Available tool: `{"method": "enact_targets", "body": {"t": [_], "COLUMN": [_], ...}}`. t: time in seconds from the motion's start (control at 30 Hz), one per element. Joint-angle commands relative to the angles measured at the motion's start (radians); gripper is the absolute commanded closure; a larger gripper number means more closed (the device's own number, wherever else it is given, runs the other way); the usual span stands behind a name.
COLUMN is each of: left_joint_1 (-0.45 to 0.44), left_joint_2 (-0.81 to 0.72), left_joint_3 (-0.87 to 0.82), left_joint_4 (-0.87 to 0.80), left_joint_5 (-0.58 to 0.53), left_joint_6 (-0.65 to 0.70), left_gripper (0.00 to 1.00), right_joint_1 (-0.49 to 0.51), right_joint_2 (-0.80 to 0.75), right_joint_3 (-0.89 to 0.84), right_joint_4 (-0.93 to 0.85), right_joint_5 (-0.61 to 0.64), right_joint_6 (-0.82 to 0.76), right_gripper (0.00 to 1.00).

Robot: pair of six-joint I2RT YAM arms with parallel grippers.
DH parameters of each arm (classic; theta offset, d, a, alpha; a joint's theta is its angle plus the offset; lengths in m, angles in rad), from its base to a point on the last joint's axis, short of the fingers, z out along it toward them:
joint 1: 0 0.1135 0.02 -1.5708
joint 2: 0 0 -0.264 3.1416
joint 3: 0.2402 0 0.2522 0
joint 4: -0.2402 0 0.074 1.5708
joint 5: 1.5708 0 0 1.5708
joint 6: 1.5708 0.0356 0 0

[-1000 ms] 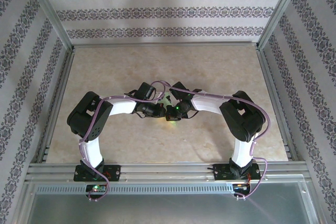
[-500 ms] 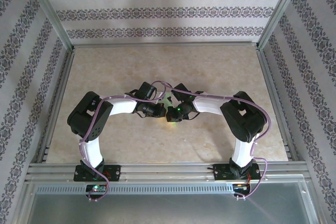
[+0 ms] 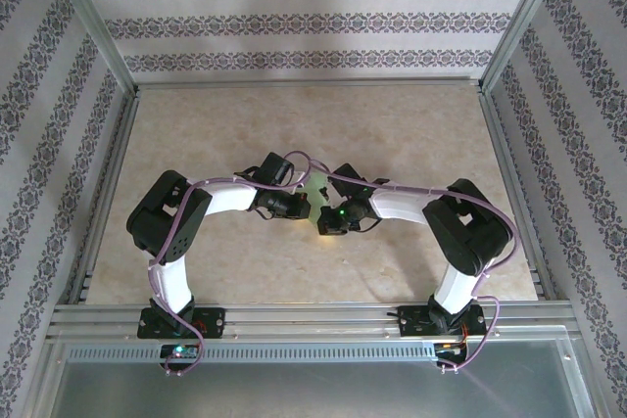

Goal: Fold a paper plane with a square sheet of paper (fold left side to right side)
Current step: Third fold the triangle at the center of the table.

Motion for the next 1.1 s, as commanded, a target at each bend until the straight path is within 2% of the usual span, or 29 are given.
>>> {"method": "enact_targets", "body": {"t": [0.0,0.2,0.43,0.47,0.57,0.73,0.87,1.07], "left_joint_1": [-0.005,-0.005,-0.006,-0.006,-0.006,-0.001,0.036,0.140], "left_joint_2": [0.043,0.043,0.034,0.031,0.012,-0.044,-0.115,-0.226], "left_joint_3": [-0.003,-0.008,-0.006,-0.002,0.013,0.061,0.062,-0.029], "left_joint_4": [-0.072,-0.056,-0.001,0.010,0.036,0.052,0.053,0.039], "left_joint_5": [-0.084,-0.072,-0.027,-0.016,0.005,0.026,0.006,-0.046], "left_joint_6": [0.033,0.016,-0.046,-0.060,-0.095,-0.131,-0.147,-0.161], "left_gripper": [1.00,1.00,1.00,0.98,0.91,0.77,0.66,0.60], "right_joint_1": [-0.007,-0.032,-0.119,-0.137,-0.185,-0.229,-0.225,-0.166], "right_joint_2": [0.000,-0.043,-0.160,-0.182,-0.224,-0.222,-0.194,-0.105], "right_joint_3": [-0.065,-0.064,-0.026,-0.024,-0.035,-0.046,-0.044,0.015], "right_joint_4": [-0.229,-0.262,-0.254,-0.239,-0.182,-0.086,0.021,0.102], "right_joint_5": [0.036,0.026,-0.012,-0.021,-0.038,-0.037,-0.029,-0.022], "right_joint_6": [0.000,-0.019,-0.027,-0.026,-0.024,-0.039,-0.037,-0.078], "right_gripper": [1.00,1.00,1.00,1.00,0.90,0.81,0.75,0.66]}}
